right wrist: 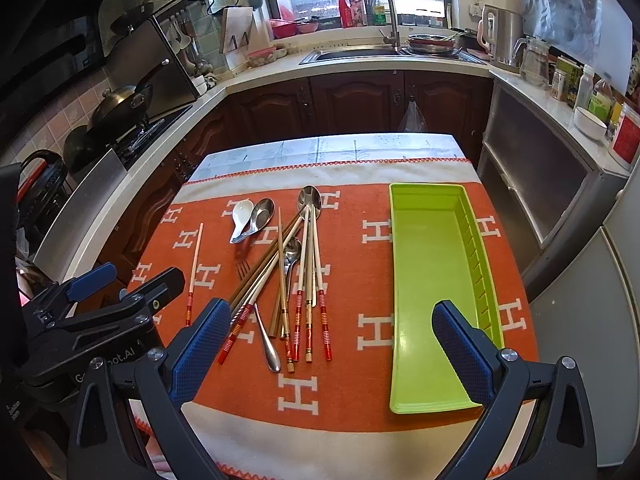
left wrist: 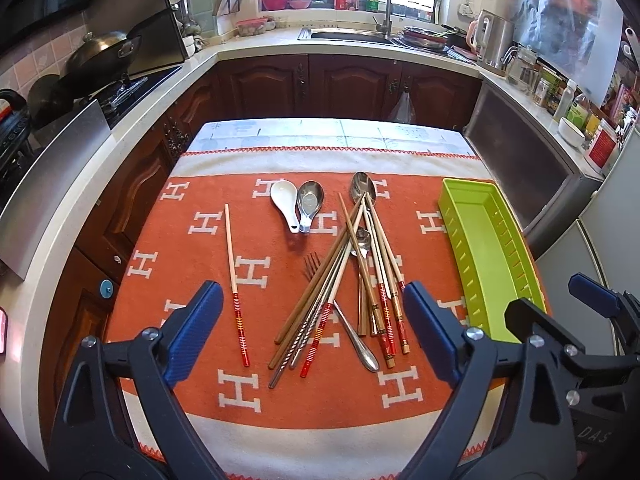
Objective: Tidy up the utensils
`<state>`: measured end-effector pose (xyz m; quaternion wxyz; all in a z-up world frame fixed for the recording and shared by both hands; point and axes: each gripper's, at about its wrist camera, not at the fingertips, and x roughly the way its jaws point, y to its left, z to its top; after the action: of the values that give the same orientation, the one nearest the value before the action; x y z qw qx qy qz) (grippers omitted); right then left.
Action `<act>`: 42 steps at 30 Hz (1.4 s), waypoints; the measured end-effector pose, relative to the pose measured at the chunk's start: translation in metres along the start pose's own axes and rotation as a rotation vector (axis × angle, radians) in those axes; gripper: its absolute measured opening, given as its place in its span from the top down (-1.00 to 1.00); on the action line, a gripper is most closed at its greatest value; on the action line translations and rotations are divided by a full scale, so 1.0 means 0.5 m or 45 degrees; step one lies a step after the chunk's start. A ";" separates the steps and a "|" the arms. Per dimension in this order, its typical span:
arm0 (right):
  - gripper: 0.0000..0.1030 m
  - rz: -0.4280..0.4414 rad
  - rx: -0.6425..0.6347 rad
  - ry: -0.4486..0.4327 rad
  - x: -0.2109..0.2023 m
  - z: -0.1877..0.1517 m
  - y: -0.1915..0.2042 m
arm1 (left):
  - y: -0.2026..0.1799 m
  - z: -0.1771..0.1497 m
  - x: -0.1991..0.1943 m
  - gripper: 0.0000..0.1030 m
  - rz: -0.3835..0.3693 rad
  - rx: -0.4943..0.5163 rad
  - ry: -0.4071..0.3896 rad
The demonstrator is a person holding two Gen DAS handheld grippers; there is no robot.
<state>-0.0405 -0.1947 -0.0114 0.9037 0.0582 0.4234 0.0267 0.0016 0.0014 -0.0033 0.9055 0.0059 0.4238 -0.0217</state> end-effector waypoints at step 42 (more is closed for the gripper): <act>-0.65 0.030 0.029 0.060 0.031 0.010 -0.022 | 0.005 -0.009 0.002 -0.76 0.007 0.004 0.009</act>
<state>-0.0269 -0.2043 -0.0215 0.8923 0.0727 0.4443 0.0339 -0.0013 0.0038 -0.0070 0.9041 0.0085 0.4269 -0.0198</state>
